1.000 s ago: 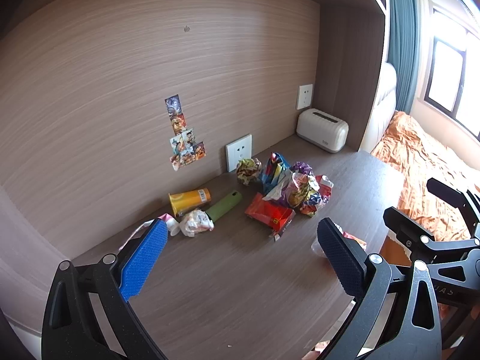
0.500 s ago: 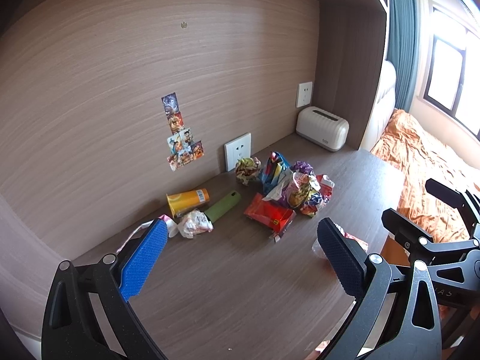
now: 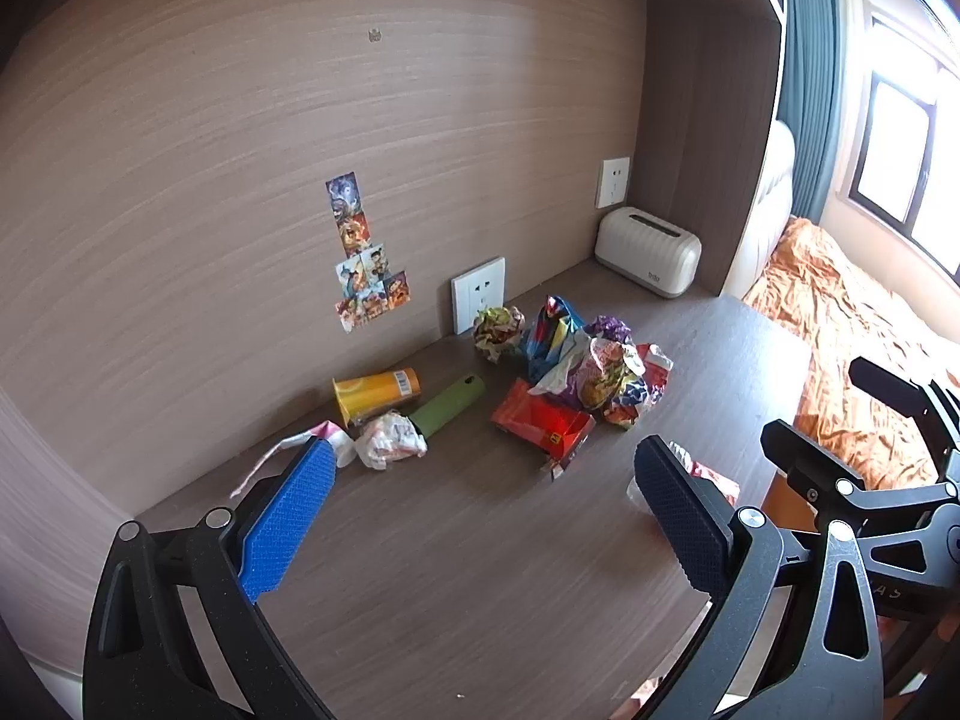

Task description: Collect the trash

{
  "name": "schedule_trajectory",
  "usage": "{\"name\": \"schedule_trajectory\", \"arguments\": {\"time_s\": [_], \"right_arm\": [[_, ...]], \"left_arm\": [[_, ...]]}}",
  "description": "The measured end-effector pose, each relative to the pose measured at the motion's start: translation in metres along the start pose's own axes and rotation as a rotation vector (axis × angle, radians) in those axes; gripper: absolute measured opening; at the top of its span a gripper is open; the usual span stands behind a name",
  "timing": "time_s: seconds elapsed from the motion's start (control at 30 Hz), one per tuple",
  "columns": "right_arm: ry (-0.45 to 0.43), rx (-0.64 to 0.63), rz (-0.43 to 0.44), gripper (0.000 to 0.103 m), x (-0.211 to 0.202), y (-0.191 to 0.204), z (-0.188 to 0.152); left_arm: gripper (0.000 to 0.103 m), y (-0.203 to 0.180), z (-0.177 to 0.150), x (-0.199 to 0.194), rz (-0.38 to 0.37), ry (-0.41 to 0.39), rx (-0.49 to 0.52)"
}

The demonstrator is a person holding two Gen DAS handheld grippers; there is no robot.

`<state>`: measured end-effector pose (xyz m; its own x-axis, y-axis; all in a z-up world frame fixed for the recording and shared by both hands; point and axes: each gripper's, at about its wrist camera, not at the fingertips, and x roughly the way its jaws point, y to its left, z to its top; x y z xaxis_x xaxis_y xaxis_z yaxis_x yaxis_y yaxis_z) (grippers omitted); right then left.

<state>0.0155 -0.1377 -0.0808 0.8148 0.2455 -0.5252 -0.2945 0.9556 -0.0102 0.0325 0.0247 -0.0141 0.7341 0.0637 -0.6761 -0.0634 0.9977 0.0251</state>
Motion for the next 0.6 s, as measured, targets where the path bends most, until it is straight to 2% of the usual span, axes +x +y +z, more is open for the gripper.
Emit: {"name": "schedule_trajectory", "arguments": {"time_s": [0.6], "right_arm": [[0.032, -0.010, -0.001, 0.099, 0.014, -0.001, -0.002]], "left_arm": [[0.098, -0.005, 0.000, 0.023, -0.034, 0.021, 0.034]]}}
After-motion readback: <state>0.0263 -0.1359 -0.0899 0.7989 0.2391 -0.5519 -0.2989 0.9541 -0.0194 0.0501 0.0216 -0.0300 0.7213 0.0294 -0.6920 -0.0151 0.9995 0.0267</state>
